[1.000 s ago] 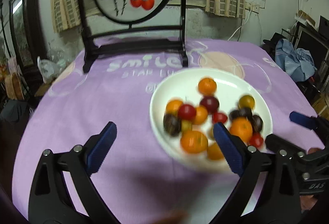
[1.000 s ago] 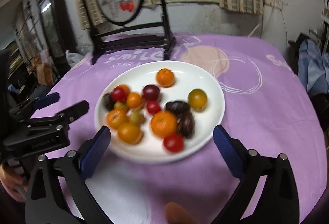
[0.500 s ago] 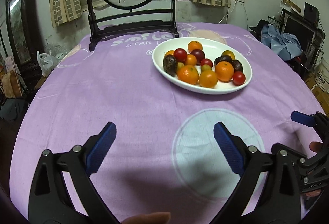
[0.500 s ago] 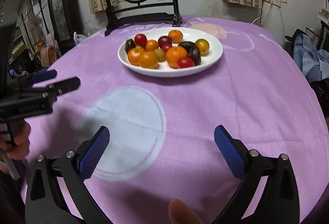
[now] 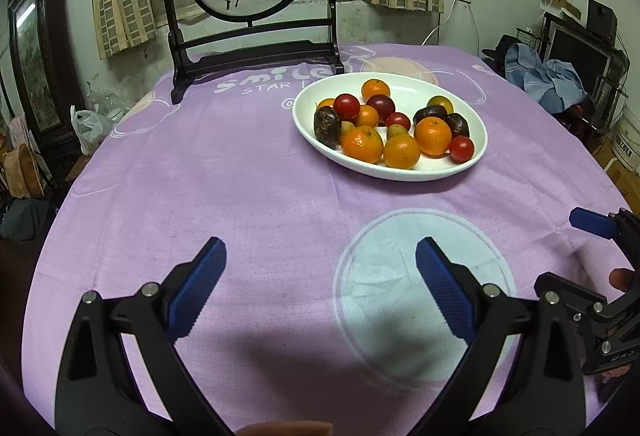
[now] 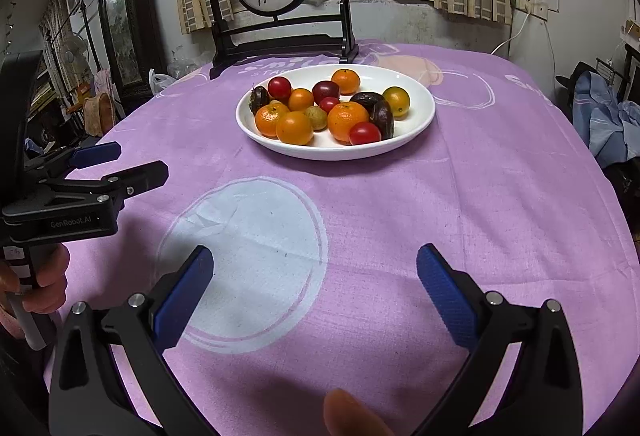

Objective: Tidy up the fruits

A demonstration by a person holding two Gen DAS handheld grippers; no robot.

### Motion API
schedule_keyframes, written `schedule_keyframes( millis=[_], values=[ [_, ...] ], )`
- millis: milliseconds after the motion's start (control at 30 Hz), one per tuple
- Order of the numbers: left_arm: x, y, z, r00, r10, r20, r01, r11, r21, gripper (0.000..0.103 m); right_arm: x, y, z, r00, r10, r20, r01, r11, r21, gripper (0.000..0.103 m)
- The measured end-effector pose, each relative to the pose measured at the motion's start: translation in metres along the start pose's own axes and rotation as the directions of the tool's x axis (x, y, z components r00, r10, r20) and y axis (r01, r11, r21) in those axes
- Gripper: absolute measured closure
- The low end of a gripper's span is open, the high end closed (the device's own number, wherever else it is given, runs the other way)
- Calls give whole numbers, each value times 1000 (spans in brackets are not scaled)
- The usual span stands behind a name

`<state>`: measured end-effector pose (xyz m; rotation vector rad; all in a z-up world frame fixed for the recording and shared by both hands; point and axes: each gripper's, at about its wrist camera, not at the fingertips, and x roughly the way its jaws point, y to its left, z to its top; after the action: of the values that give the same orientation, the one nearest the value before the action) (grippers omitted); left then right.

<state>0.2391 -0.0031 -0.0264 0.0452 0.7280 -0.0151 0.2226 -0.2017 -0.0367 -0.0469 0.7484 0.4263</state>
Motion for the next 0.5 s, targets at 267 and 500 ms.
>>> schedule_keyframes(
  millis=[267,500],
  values=[
    [3,2,0,1000,8,-13,-8,1000,-4,6,-1,1,0,1000,0,3,0,1000,2,1],
    [3,4,-1,1000,-2,-8,2,1000,-14,6,-1,1,1,1000,-1,3,1,1000,-1,1]
  ],
)
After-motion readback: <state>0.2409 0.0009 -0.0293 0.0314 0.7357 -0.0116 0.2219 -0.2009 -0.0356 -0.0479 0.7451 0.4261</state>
